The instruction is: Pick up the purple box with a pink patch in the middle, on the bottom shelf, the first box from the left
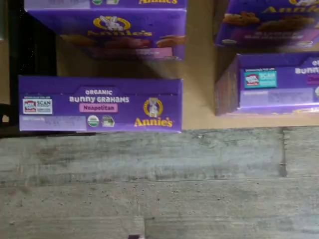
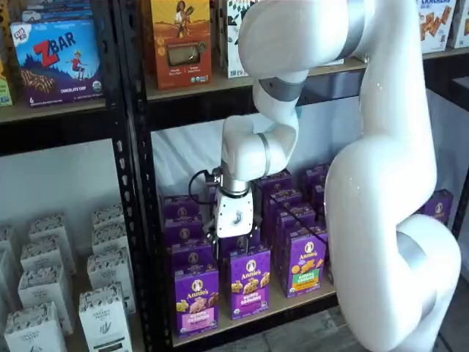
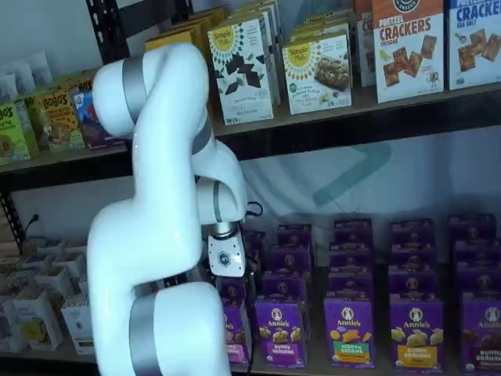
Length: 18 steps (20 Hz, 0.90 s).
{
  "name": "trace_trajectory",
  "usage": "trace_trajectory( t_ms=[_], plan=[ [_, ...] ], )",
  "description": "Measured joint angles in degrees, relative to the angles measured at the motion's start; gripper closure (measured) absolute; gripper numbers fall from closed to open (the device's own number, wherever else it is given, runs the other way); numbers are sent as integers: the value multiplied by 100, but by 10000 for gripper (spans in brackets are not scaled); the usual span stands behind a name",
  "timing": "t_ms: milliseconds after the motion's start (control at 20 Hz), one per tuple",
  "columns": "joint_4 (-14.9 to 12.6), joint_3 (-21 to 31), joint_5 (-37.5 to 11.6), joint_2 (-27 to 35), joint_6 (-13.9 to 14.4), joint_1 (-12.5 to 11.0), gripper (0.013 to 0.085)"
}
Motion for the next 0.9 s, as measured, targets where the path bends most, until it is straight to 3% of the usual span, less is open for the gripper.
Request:
trace_trajectory(
  t_ms=[900],
  plan=[
    [-19,-948,170,828,261,230,130]
  ],
)
